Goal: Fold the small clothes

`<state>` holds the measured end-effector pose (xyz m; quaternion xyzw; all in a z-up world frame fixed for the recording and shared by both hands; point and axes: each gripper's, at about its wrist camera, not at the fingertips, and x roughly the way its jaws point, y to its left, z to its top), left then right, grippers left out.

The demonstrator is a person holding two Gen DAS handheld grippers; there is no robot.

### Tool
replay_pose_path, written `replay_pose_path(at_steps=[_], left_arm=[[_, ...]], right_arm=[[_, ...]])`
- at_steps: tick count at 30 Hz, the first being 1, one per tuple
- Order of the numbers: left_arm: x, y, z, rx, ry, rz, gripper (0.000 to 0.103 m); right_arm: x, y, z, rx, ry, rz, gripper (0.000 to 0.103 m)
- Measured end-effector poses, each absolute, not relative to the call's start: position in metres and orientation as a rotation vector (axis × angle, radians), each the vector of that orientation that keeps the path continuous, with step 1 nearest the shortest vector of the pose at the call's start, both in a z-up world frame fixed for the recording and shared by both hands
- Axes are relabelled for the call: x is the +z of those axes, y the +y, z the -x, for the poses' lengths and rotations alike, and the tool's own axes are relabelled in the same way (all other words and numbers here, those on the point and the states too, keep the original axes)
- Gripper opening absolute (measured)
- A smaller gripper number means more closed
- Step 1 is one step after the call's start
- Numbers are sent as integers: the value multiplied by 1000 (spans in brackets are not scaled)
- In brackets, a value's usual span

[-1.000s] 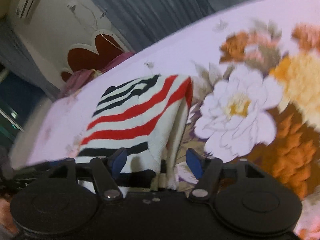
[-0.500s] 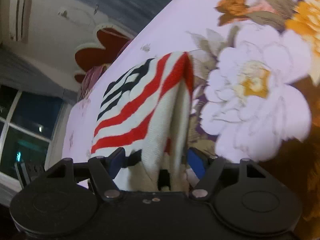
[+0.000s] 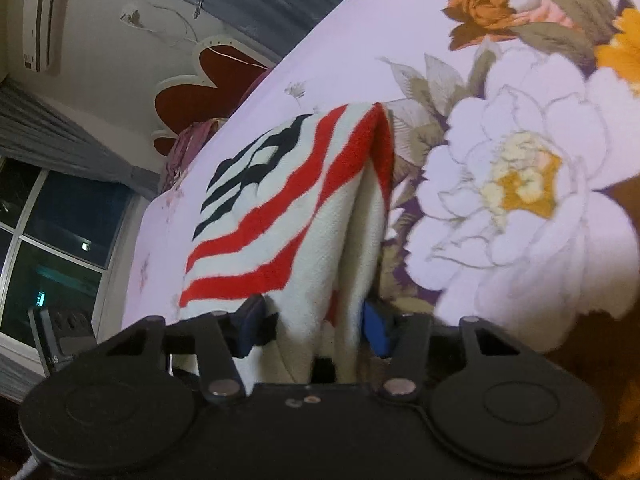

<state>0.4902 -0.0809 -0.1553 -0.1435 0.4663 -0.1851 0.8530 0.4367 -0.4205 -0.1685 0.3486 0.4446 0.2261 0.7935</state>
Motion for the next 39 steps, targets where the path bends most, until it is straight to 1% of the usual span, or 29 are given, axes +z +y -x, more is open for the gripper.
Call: replay_pose_path(at_steps=[2, 4, 6, 7, 10, 12, 16, 22, 27, 31, 39], left_arm=[[-155, -86, -490, -387, 977, 273, 91], [-152, -91, -490, -385, 975, 244, 85], [-147, -97, -488, -384, 961, 190, 80], [-143, -101, -486, -385, 950, 158, 76], [-133, -113, -481, -377, 918, 71, 68], [-127, -120, -478, -369, 894, 10, 64], [-117, -130, -471, -370, 857, -94, 58], [-104, -123, -462, -408, 820, -131, 56], [-94, -90, -453, -438, 792, -126, 56], [-87, -48, -451, -438, 776, -120, 56], [-83, 73, -453, -378, 779, -108, 56]], right_arm=[[-164, -410, -440, 481, 945, -698, 62], [-156, -398, -440, 448, 937, -584, 50], [-150, -388, -436, 429, 923, -480, 44], [-147, -384, -433, 421, 916, -444, 43], [-138, -376, -425, 395, 893, -368, 37], [-129, -367, -420, 380, 872, -296, 34], [-113, -352, -412, 363, 839, -199, 32], [-94, -331, -401, 326, 802, -116, 31], [-82, -301, -398, 294, 779, -87, 31], [-75, -262, -399, 290, 761, -61, 31], [-74, -153, -416, 346, 752, -39, 31]])
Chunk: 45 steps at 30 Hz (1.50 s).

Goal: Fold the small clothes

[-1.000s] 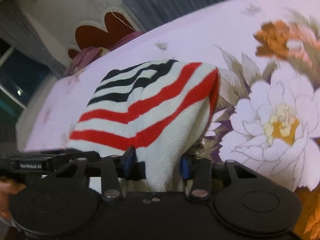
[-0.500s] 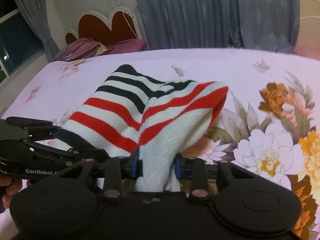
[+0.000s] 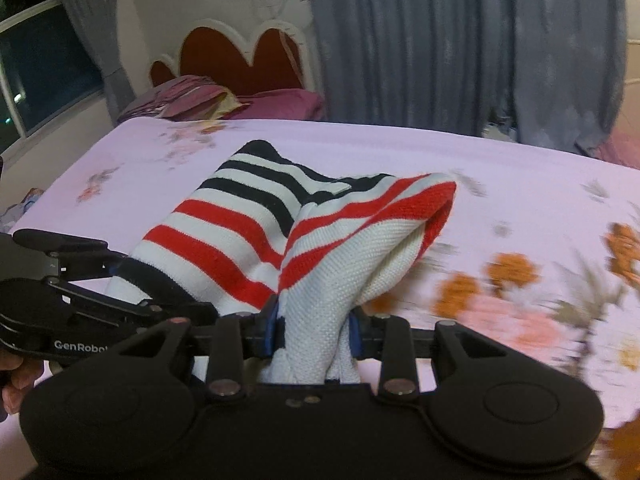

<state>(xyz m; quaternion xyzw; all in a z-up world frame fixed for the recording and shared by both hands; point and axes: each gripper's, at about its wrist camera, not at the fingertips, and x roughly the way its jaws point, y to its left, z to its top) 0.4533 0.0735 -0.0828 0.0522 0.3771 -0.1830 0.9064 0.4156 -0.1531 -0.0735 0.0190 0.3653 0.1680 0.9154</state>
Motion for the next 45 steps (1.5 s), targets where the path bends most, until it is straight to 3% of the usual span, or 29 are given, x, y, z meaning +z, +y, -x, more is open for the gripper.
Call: replay_pose_path(at_steps=[8, 10, 17, 19, 20, 23, 24, 25, 26, 27, 33, 39, 45], left_arm=[[-106, 169, -467, -376, 821, -38, 59], [-121, 183, -467, -363, 806, 6, 68], [-151, 192, -464, -386, 799, 142, 68], [-150, 195, -463, -387, 798, 127, 80], [-148, 196, -459, -385, 794, 107, 81], [-134, 214, -444, -401, 756, 98, 80], [-129, 219, -442, -399, 735, 101, 72], [-123, 222, -439, -395, 706, 107, 58], [-118, 223, -440, -401, 688, 115, 51], [-114, 222, -440, -415, 673, 117, 40], [-129, 176, -464, -480, 788, -49, 39], [-131, 181, -465, -484, 790, 13, 38], [-107, 200, -415, -455, 738, 37, 29]], right_arm=[[-93, -73, -434, 374, 790, -58, 31], [-109, -68, -438, 342, 835, -57, 31], [-134, -83, -442, 279, 887, -143, 33], [-132, -81, -444, 273, 896, -153, 34], [-132, -83, -445, 270, 901, -167, 37], [-123, -83, -434, 192, 872, -146, 62], [-115, -87, -429, 171, 842, -135, 56], [-108, -91, -425, 177, 818, -147, 48], [-102, -93, -423, 191, 800, -169, 35], [-96, -92, -423, 200, 785, -173, 28], [-103, -60, -451, 255, 843, 18, 9], [-119, -60, -457, 224, 874, 77, 10], [-85, -67, -407, 291, 786, 22, 17]])
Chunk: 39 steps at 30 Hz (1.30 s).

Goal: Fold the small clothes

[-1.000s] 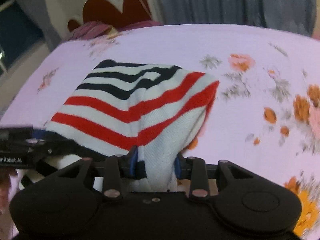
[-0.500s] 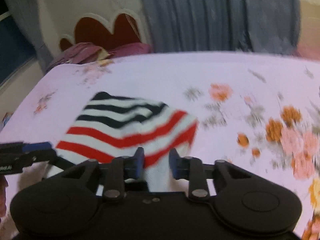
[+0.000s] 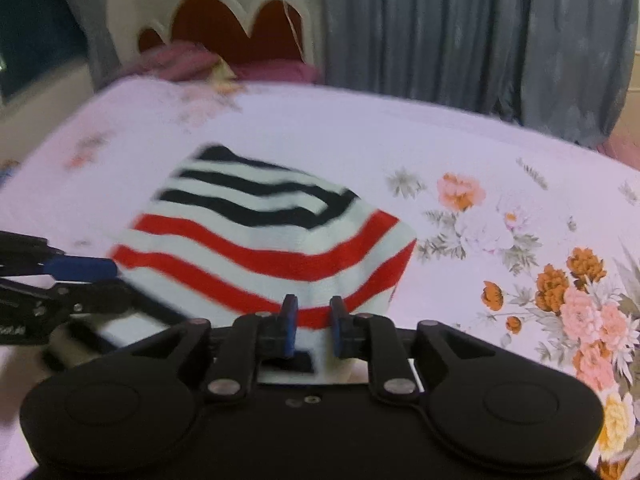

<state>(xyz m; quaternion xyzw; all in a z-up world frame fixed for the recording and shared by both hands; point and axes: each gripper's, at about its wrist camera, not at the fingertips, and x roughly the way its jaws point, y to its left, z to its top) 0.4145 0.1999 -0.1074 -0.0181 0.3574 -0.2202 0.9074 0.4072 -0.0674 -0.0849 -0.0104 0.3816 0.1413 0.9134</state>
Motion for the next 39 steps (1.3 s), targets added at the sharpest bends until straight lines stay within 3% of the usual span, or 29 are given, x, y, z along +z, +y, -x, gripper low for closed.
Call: replay_pose_path(at_steps=[4, 11, 39], left_arm=[[-121, 198, -384, -431, 780, -2, 27], [-140, 189, -376, -381, 821, -3, 27], [-144, 159, -370, -234, 803, -143, 27]], right_arm=[[-82, -55, -367, 378, 794, 91, 17], [-120, -51, -359, 335, 885, 227, 0], [-124, -57, -350, 282, 870, 126, 0]])
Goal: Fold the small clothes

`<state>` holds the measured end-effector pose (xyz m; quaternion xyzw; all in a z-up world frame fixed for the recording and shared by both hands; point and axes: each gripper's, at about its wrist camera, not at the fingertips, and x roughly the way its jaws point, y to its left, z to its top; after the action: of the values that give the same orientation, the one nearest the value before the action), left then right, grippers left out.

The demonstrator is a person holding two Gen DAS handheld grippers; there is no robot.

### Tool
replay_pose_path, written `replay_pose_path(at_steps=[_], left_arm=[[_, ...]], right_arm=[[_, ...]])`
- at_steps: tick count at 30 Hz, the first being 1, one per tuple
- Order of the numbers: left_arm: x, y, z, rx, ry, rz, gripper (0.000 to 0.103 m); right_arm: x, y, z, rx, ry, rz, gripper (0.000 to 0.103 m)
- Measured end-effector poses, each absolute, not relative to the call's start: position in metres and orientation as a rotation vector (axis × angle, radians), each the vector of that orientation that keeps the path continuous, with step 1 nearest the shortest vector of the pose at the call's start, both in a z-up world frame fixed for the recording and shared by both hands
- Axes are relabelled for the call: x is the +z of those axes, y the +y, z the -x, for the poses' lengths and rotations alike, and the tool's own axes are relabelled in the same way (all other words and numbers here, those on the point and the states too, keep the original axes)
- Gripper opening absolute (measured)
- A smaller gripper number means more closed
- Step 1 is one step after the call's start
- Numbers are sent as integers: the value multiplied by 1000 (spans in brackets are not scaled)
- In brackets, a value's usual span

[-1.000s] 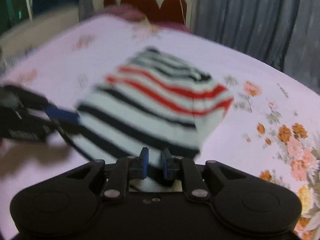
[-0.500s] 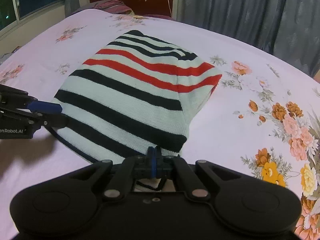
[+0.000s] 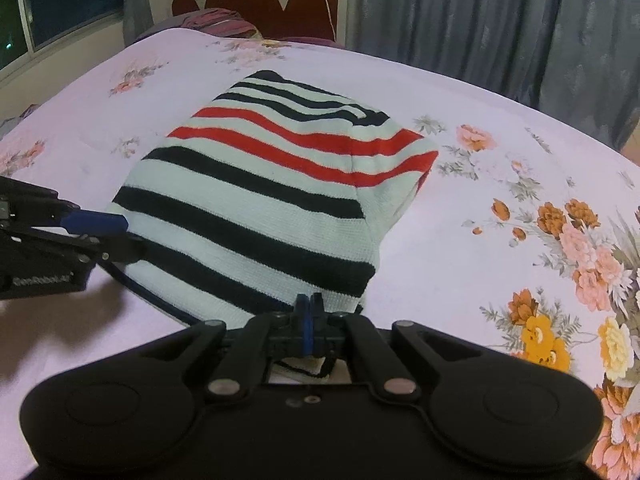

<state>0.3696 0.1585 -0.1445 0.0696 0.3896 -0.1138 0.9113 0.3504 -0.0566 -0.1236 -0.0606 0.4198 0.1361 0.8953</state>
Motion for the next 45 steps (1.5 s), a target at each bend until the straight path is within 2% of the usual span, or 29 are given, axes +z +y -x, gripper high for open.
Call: replay_pose_path(at_steps=[2, 3, 4, 5, 6, 7, 8, 9, 13, 16, 17, 25, 45], left_arm=[[-141, 156, -368, -219, 804, -152, 28], [-138, 155, -365, -210, 796, -160, 30], [-135, 154, -361, -201, 786, -165, 56], [-130, 152, -354, -187, 772, -168, 79], [-125, 149, -344, -146, 737, -186, 101], [-122, 147, -334, -127, 691, -205, 103], [-120, 145, -327, -127, 682, -209, 103], [-118, 145, -321, -129, 679, -190, 103], [-109, 143, -301, -135, 654, -133, 103], [-98, 141, -285, -124, 640, -104, 103], [-94, 140, -280, -124, 641, -90, 103], [-64, 137, -220, -120, 564, -77, 103], [-30, 141, -104, -134, 480, -65, 103]], right_arm=[[-119, -58, -351, 269, 884, 106, 0], [-113, -59, -347, 262, 875, 101, 13], [-105, -61, -341, 253, 847, 95, 24], [-98, -64, -333, 243, 811, 89, 61], [-91, -69, -322, 232, 757, 85, 86], [-86, -74, -313, 225, 721, 84, 87], [-82, -79, -307, 213, 709, 81, 80], [-81, -83, -302, 200, 719, 74, 78], [-76, -102, -278, 151, 699, 25, 79], [-70, -109, -260, 127, 683, 4, 93], [-67, -111, -255, 130, 685, -11, 103], [-47, -110, -210, 101, 651, -12, 102], [-5, -97, -105, 59, 529, -35, 102]])
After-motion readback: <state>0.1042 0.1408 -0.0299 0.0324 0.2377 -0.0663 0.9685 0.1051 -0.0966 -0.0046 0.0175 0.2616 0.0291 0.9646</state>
